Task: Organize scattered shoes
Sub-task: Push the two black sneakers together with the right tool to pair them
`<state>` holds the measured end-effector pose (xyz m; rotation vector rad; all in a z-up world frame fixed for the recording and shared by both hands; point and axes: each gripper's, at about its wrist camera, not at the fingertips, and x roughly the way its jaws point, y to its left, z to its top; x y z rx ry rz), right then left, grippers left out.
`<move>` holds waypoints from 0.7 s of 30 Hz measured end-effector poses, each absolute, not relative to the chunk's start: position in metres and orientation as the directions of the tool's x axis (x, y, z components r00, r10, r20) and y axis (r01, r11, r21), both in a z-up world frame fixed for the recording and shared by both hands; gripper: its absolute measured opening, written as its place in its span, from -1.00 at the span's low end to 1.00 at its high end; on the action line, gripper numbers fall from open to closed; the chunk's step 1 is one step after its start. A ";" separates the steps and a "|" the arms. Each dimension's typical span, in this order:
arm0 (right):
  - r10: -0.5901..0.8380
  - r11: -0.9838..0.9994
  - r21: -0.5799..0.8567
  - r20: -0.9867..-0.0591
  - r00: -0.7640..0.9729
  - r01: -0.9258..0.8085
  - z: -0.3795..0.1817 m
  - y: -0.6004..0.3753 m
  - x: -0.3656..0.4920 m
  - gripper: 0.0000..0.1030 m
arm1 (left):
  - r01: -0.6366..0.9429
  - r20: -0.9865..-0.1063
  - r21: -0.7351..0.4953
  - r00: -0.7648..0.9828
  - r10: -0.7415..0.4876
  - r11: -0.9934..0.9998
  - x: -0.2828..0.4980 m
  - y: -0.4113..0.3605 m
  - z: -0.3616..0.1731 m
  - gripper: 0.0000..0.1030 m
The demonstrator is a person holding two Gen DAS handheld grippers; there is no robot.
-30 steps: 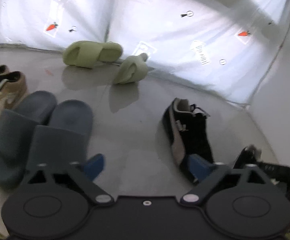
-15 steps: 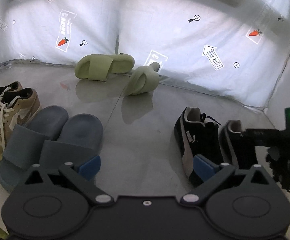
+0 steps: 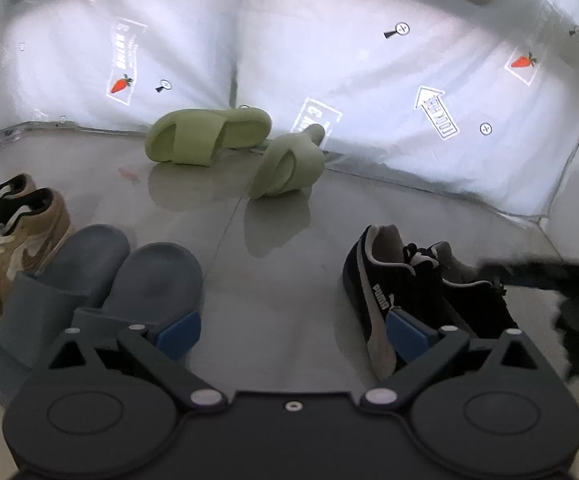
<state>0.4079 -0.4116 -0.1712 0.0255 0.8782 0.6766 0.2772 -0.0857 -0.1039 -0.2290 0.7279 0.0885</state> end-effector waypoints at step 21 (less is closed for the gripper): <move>0.469 0.861 0.270 -0.746 0.472 -0.430 -0.176 -0.383 0.402 0.50 | -0.002 -0.682 -0.240 0.712 -0.167 0.971 0.333 -0.113 -0.116 0.94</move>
